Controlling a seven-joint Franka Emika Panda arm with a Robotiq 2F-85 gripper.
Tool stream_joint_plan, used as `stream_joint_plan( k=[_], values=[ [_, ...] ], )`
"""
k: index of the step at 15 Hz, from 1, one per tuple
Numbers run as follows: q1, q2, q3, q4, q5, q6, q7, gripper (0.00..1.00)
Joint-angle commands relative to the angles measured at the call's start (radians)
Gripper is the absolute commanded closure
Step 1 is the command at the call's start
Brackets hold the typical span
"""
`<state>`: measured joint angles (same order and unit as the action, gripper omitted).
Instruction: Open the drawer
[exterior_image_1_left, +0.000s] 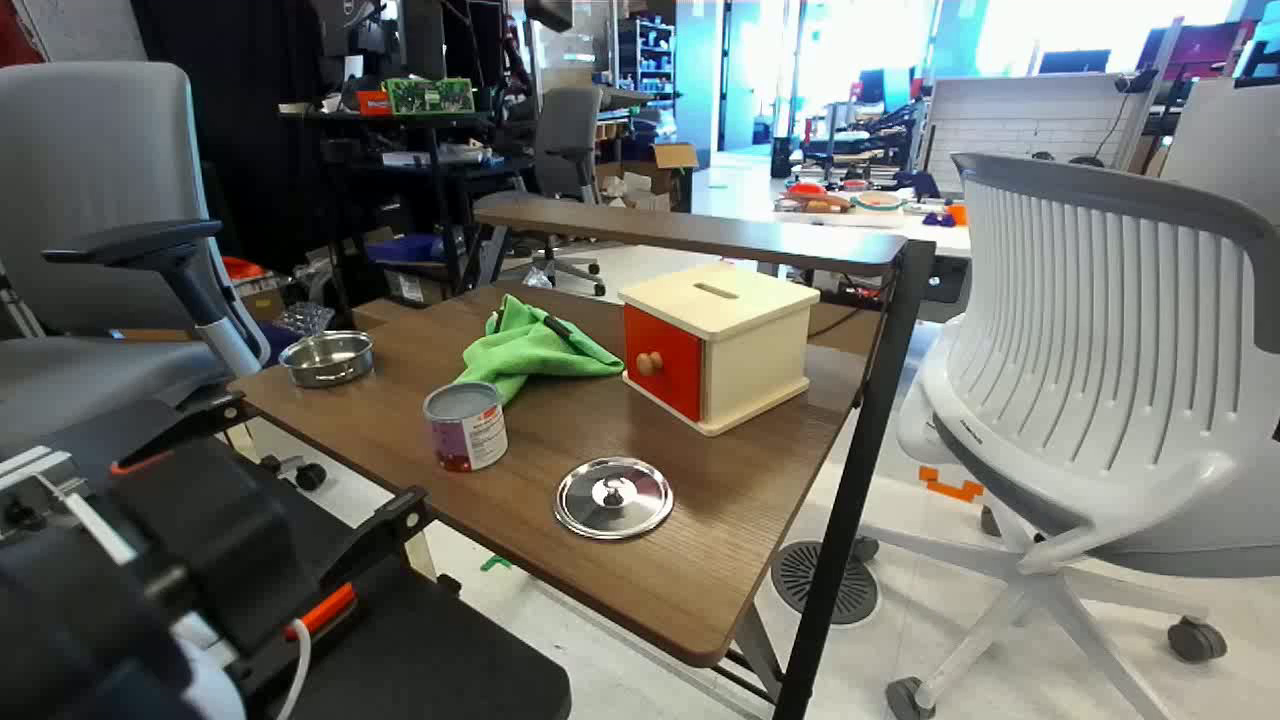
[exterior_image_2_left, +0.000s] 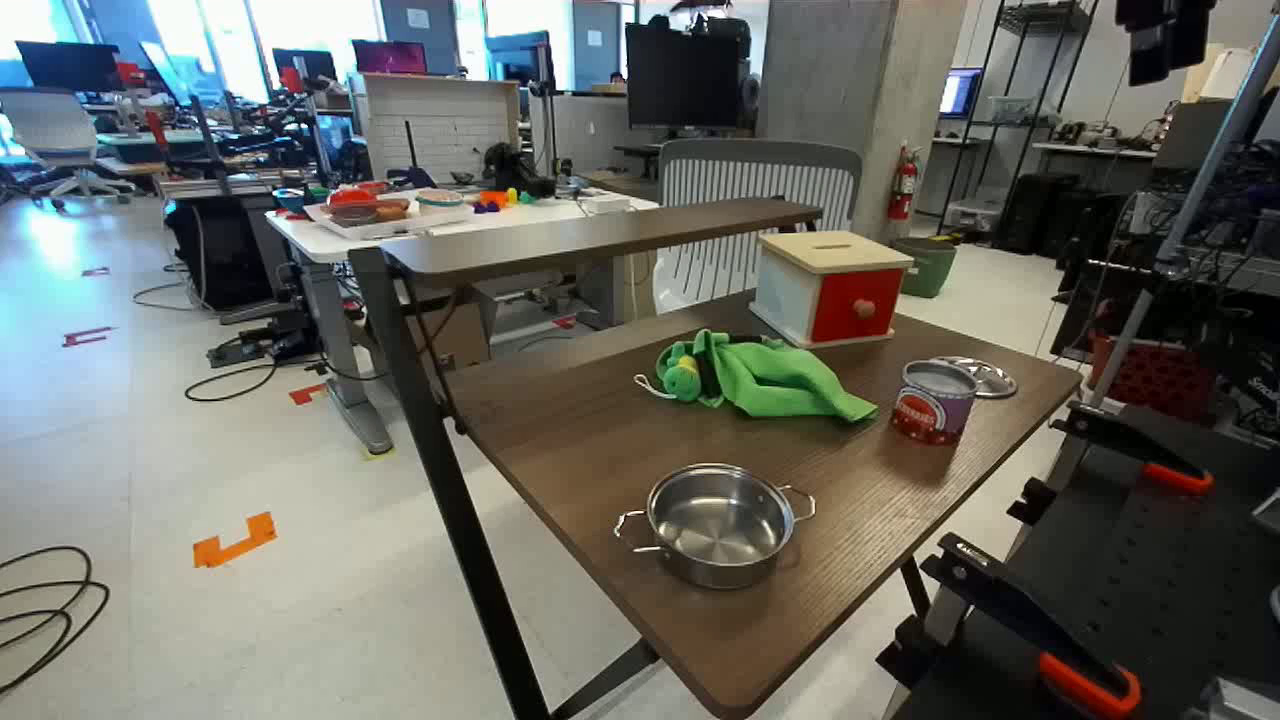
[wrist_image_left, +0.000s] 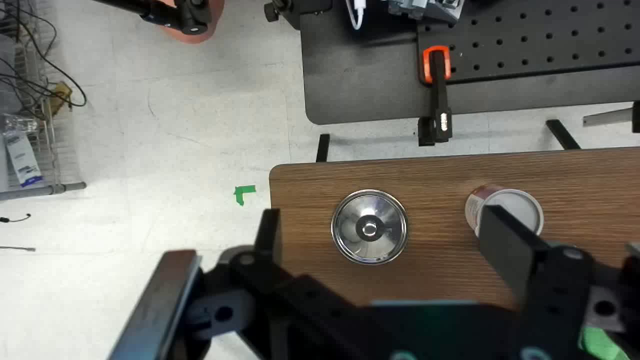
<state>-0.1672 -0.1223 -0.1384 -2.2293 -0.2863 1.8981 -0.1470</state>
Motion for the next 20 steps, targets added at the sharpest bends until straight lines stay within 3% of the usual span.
stream_joint_plan(
  k=[1, 10, 13, 17, 20],
  values=[
    [0.006, 0.0, -0.006, 0.002, 0.0, -0.001, 0.001, 0.0],
    [0.006, 0.0, -0.006, 0.002, 0.0, 0.0, 0.001, 0.0],
    [0.005, 0.03, 0.001, 0.008, -0.046, 0.017, 0.059, 0.0],
    [0.008, 0.108, 0.0, 0.033, -0.03, 0.126, 0.123, 0.0],
    [0.013, 0.175, 0.0, 0.024, 0.009, 0.263, 0.092, 0.0]
  ],
)
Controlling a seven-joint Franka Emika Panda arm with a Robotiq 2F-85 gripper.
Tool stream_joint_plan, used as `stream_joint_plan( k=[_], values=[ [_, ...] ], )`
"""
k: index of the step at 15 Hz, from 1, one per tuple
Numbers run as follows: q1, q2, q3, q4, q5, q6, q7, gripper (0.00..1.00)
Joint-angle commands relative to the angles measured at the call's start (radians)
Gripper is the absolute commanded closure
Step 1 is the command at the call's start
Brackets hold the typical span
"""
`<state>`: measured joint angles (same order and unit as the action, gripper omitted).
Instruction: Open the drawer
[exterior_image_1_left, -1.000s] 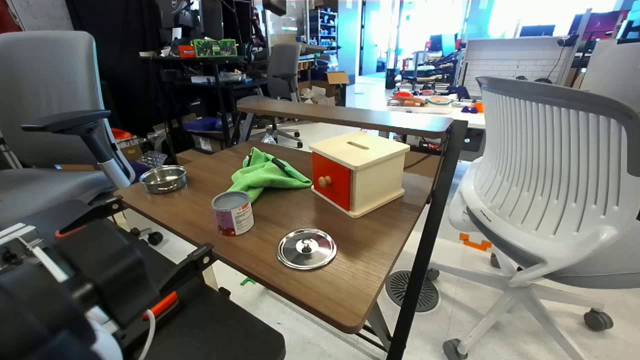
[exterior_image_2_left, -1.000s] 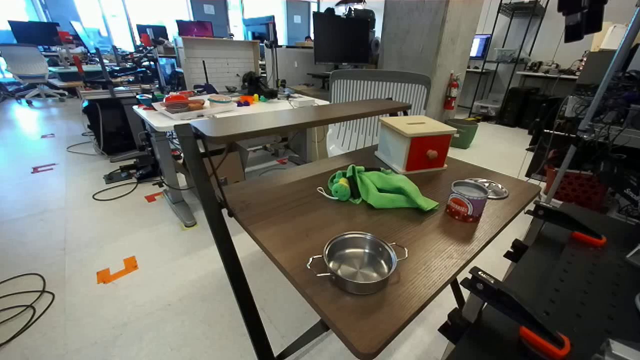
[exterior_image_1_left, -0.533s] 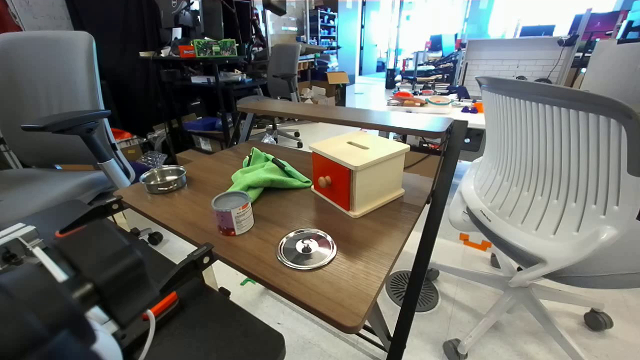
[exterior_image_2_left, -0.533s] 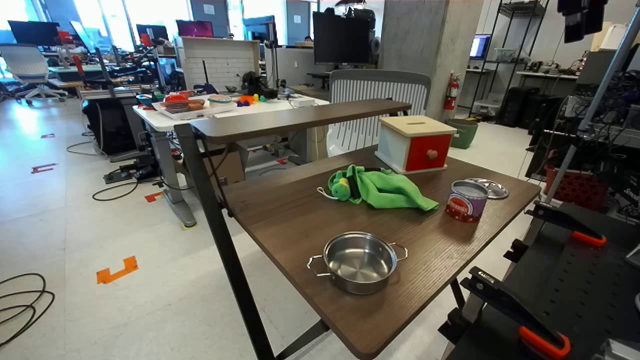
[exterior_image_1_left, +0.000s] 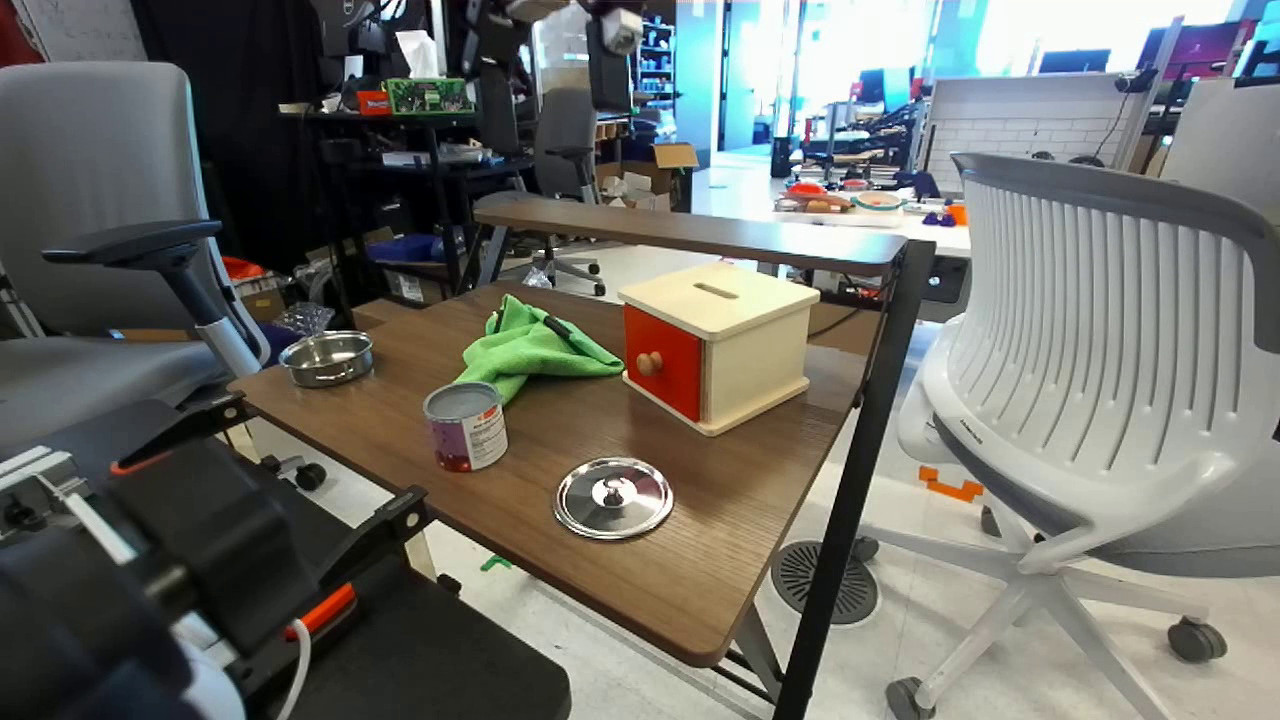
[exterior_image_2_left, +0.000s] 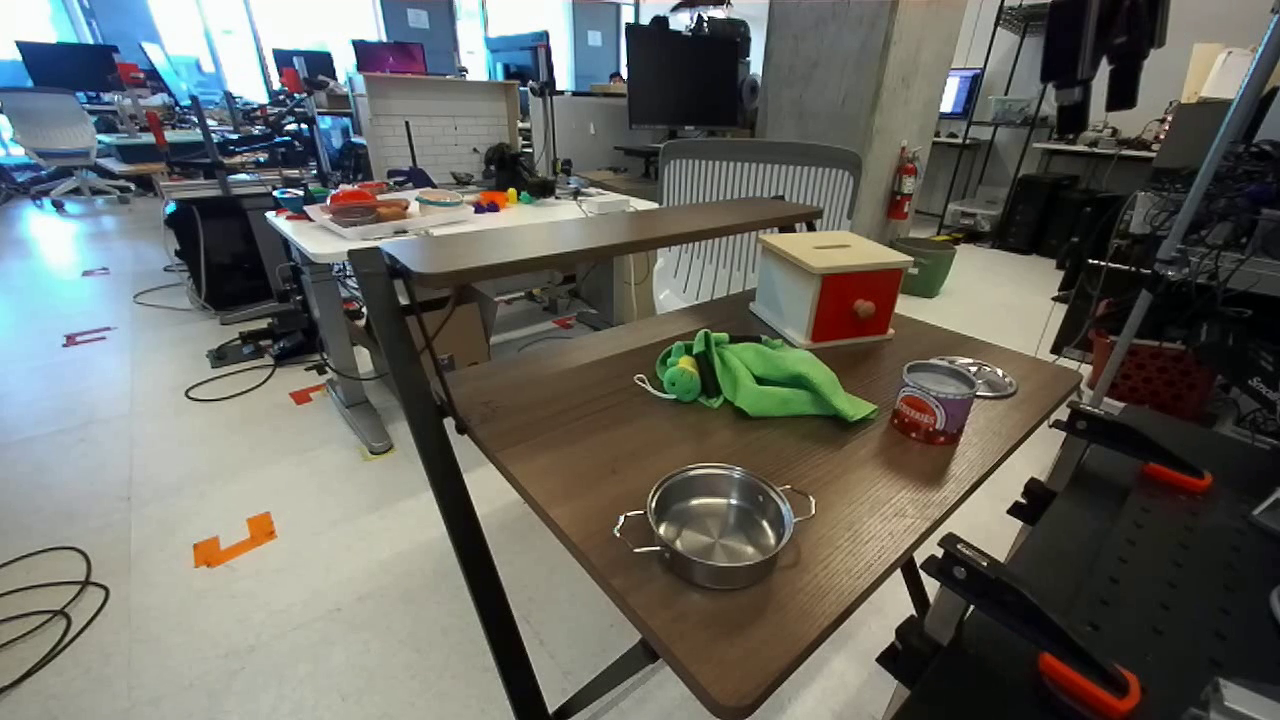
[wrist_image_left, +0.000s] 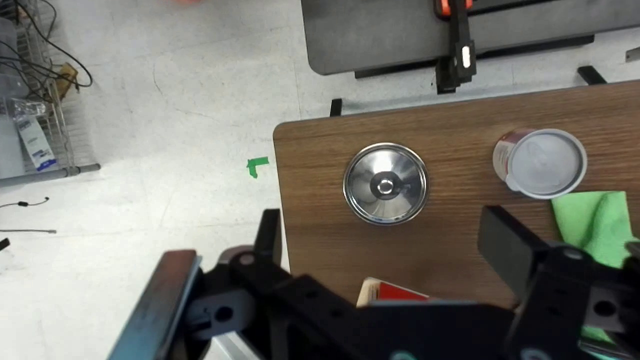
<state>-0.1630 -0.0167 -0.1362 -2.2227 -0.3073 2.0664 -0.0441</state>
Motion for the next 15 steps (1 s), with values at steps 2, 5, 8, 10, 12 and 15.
stream_joint_plan(
  k=[2, 5, 8, 10, 12, 15],
  values=[
    [0.006, 0.116, -0.002, -0.003, 0.103, 0.189, -0.038, 0.0],
    [-0.008, 0.198, 0.004, -0.013, 0.242, 0.26, -0.09, 0.0],
    [-0.02, 0.267, 0.012, -0.014, 0.368, 0.323, -0.092, 0.0],
    [-0.023, 0.301, 0.014, -0.022, 0.397, 0.391, -0.093, 0.0],
    [-0.026, 0.329, 0.022, -0.031, 0.419, 0.445, -0.1, 0.0],
    [-0.029, 0.375, 0.035, -0.026, 0.427, 0.515, -0.107, 0.0]
  ],
)
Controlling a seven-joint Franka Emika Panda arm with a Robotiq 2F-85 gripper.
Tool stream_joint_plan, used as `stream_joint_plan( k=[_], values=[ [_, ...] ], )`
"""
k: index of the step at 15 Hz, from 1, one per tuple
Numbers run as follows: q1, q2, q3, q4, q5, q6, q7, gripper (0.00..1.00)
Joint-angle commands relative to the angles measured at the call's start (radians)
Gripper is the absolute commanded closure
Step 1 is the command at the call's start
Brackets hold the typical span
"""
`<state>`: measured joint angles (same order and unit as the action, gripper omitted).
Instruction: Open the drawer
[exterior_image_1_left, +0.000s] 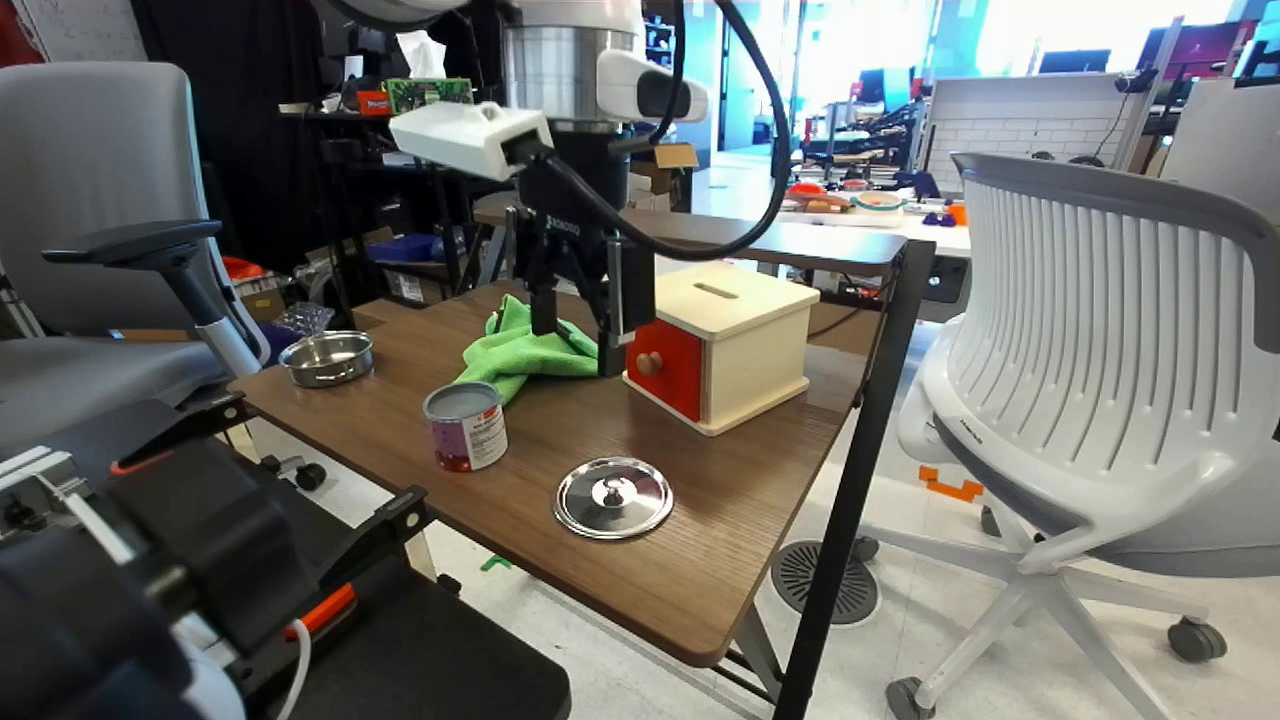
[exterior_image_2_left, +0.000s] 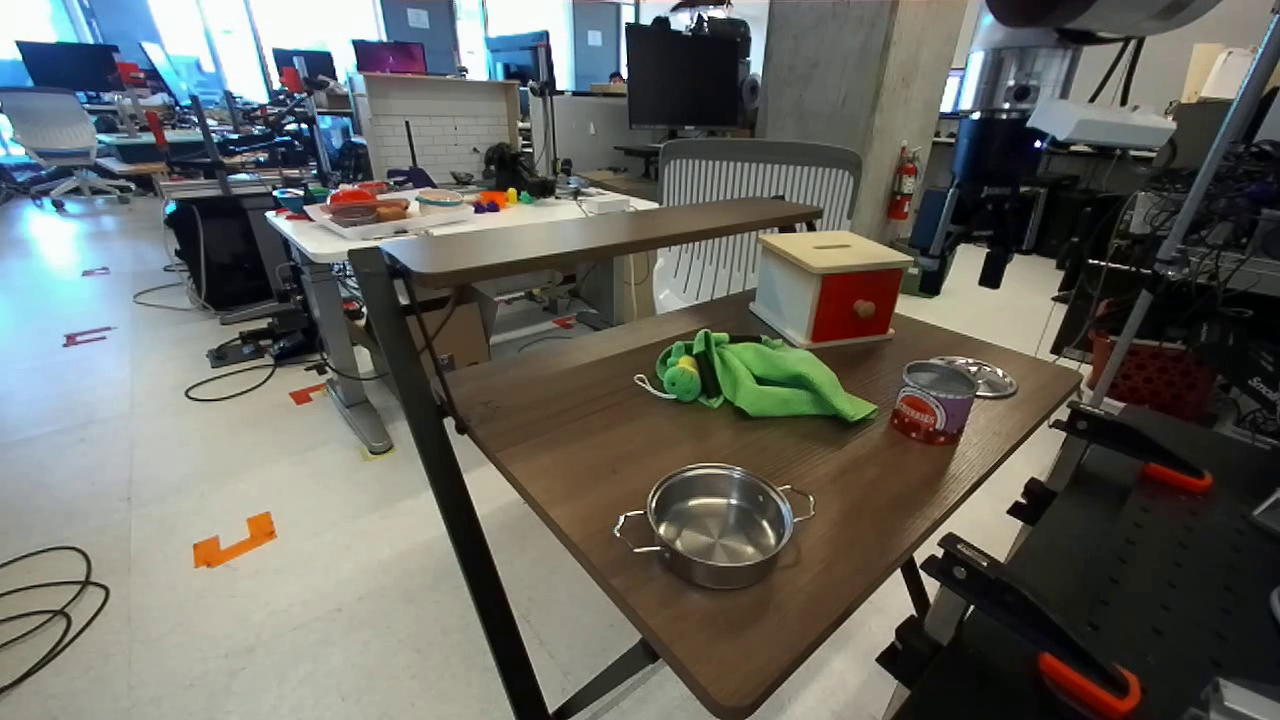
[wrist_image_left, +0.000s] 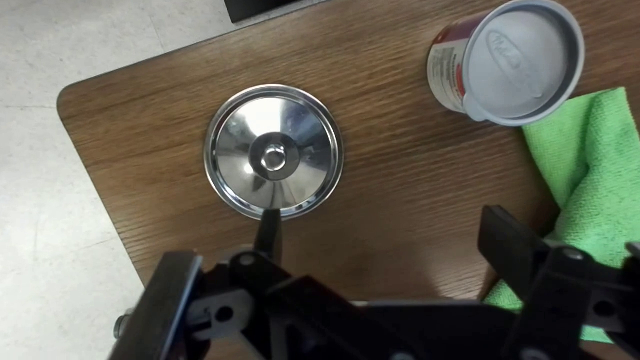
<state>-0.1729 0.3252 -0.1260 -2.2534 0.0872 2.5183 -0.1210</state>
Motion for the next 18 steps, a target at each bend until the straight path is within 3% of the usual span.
stream_joint_plan(
  k=[1, 8, 18],
  values=[
    [-0.019, 0.046, 0.029, 0.007, 0.03, 0.089, -0.028, 0.0],
    [-0.02, 0.124, 0.062, 0.03, 0.015, 0.239, -0.017, 0.0],
    [-0.027, 0.191, 0.071, 0.092, 0.009, 0.263, -0.008, 0.0]
  ],
)
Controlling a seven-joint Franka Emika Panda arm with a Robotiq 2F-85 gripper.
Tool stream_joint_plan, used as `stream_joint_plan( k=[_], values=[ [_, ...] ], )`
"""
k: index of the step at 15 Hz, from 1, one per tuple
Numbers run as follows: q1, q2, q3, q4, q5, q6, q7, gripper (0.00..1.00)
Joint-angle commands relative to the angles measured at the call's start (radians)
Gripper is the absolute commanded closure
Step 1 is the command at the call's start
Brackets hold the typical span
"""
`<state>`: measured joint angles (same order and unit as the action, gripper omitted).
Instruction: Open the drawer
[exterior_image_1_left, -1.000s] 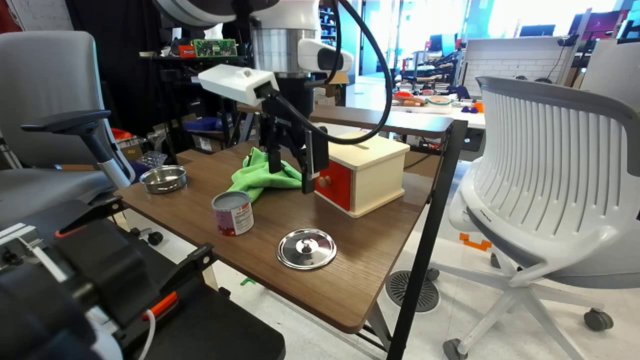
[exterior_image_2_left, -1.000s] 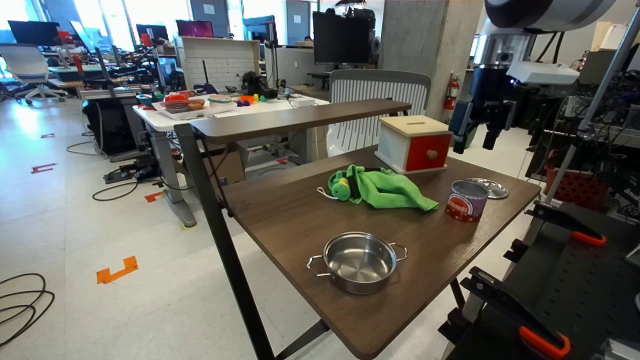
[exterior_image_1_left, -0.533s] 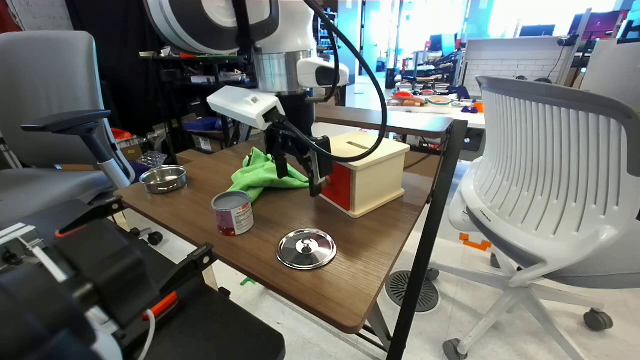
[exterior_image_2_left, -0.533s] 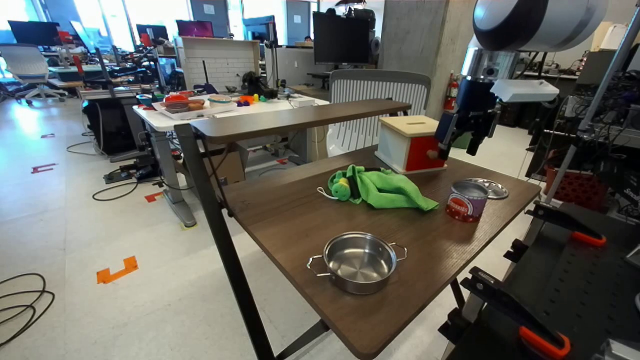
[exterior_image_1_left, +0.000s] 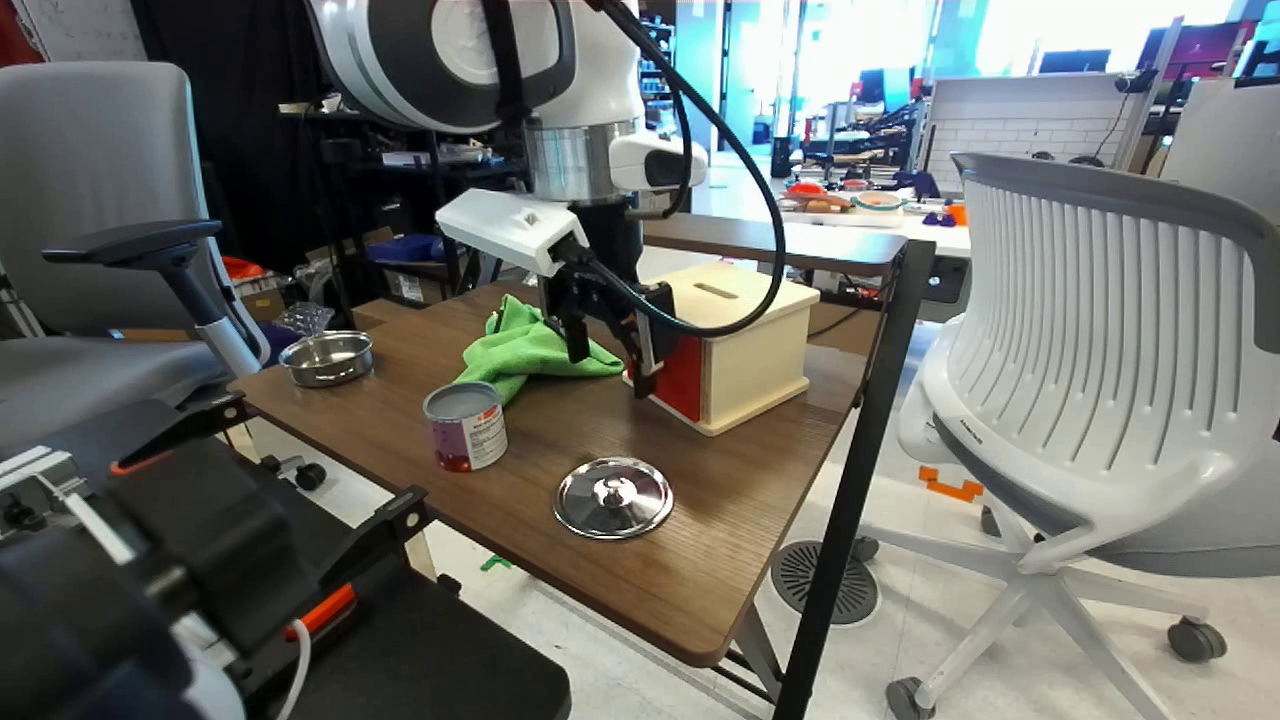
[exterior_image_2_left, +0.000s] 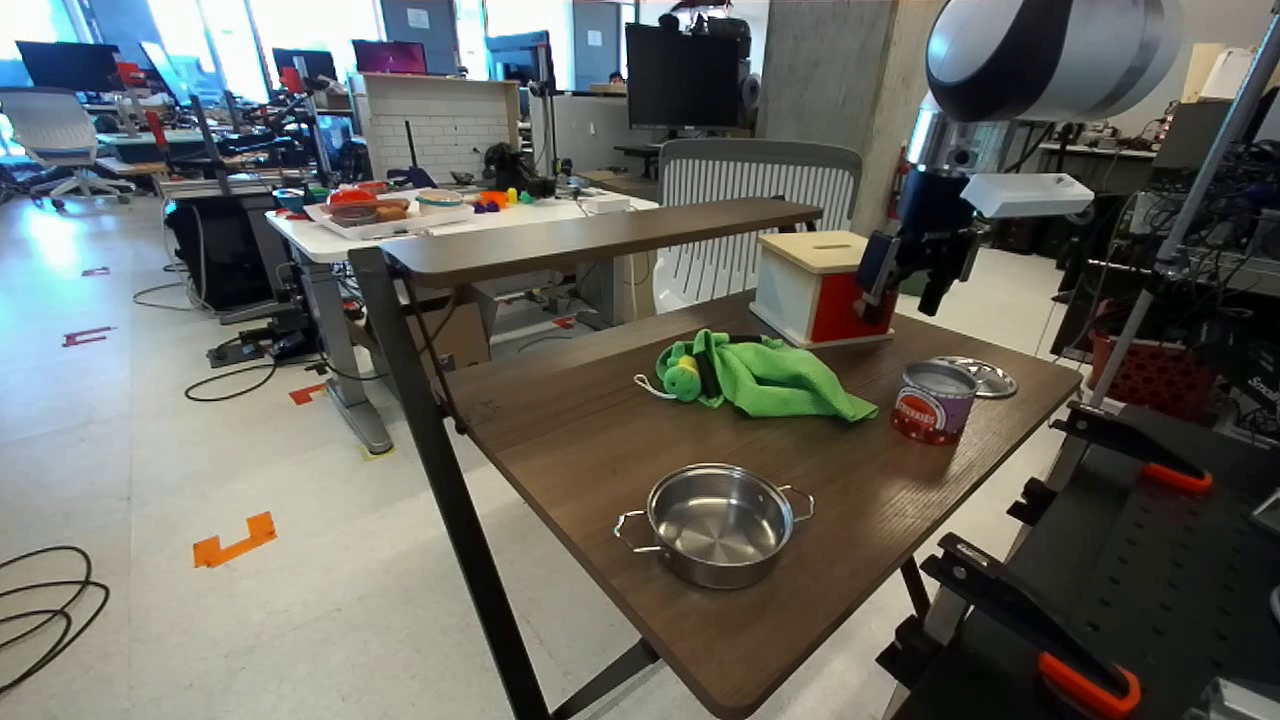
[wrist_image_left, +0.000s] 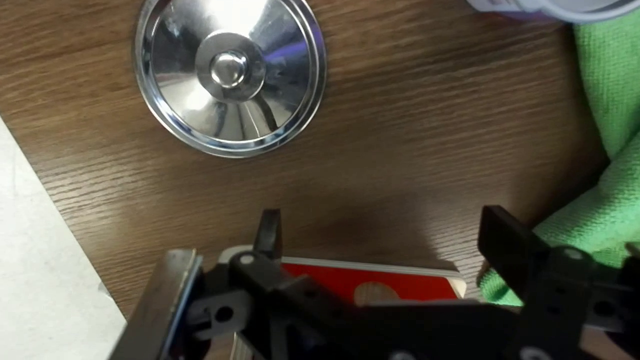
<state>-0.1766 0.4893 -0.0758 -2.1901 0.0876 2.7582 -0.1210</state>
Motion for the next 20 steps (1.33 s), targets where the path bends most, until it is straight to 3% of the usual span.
stream_joint_plan(
  k=[1, 12, 13, 15, 20],
  values=[
    [-0.023, 0.032, 0.02, 0.034, 0.008, 0.023, -0.007, 0.0],
    [-0.032, 0.067, 0.049, 0.044, 0.018, 0.167, 0.025, 0.0],
    [-0.029, 0.069, 0.047, 0.045, 0.014, 0.177, 0.031, 0.25],
    [-0.022, 0.073, 0.04, 0.048, 0.007, 0.186, 0.041, 0.32],
    [-0.017, 0.086, 0.023, 0.062, 0.001, 0.183, 0.061, 0.73]
  ],
)
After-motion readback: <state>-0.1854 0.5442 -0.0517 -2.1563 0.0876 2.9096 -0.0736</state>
